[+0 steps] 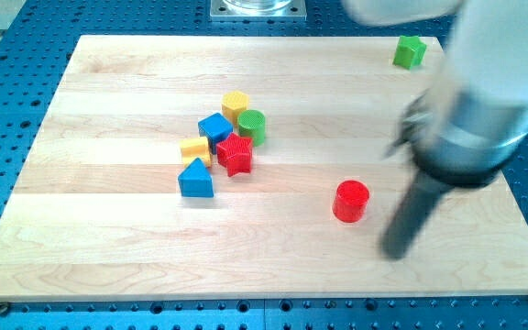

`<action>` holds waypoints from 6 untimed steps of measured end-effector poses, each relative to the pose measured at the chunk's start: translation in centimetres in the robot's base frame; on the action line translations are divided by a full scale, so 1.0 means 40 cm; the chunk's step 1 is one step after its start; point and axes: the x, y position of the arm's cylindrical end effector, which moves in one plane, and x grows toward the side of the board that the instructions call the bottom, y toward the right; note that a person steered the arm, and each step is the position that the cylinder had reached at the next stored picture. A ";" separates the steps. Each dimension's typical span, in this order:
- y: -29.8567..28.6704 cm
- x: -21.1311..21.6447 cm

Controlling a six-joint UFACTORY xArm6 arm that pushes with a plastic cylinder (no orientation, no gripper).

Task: Place the red circle to the center right of the board

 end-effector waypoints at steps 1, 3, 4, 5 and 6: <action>-0.110 -0.094; 0.034 -0.230; -0.010 -0.102; 0.190 -0.240; 0.196 -0.458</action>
